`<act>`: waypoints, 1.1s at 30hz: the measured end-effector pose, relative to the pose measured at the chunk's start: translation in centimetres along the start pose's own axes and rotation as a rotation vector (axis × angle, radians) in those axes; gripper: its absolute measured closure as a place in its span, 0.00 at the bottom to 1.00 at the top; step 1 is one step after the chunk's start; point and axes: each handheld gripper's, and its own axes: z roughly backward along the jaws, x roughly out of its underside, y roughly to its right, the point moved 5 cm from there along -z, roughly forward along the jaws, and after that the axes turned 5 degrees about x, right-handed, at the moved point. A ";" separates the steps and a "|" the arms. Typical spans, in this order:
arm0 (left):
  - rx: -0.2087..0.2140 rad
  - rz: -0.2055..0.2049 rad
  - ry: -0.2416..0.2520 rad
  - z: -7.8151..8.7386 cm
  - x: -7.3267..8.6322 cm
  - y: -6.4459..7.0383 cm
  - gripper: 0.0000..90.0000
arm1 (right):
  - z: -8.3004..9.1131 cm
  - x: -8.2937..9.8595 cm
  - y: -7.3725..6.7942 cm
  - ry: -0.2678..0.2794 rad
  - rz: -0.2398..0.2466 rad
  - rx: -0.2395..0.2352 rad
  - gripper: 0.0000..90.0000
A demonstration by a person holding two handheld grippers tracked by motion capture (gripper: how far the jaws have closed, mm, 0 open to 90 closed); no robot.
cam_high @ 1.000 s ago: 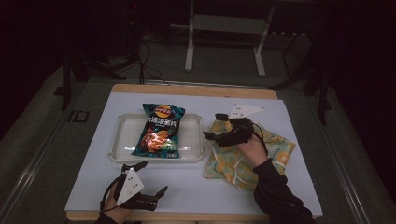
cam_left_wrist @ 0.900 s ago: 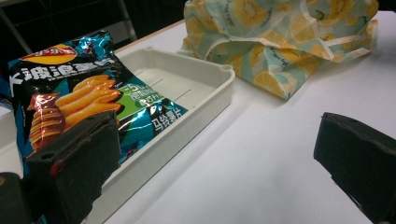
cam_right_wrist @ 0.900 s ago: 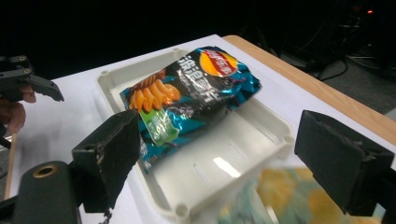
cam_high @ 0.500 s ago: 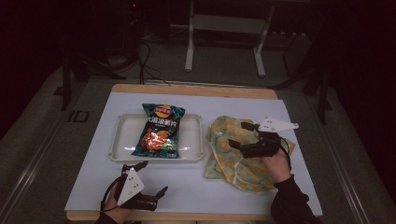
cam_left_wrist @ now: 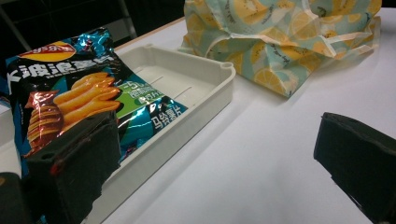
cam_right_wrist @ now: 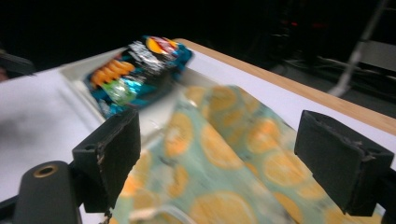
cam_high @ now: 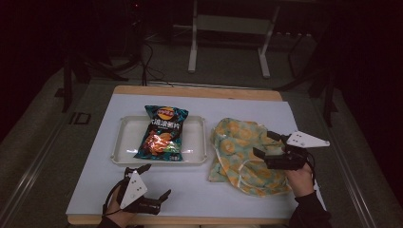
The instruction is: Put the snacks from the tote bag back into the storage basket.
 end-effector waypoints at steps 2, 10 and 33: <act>0.000 0.000 0.000 0.0 0.0 0.0 0.01 | 0.5 0.3 0.4 0.004 -0.012 0.015 0.16; 0.003 0.000 -0.001 0.0 0.0 0.0 0.01 | 2.3 1.7 1.9 0.025 -0.034 0.094 0.16; 0.005 -0.007 -0.006 0.0 0.0 0.2 0.01 | 4.6 5.9 2.8 0.056 -0.081 0.276 0.14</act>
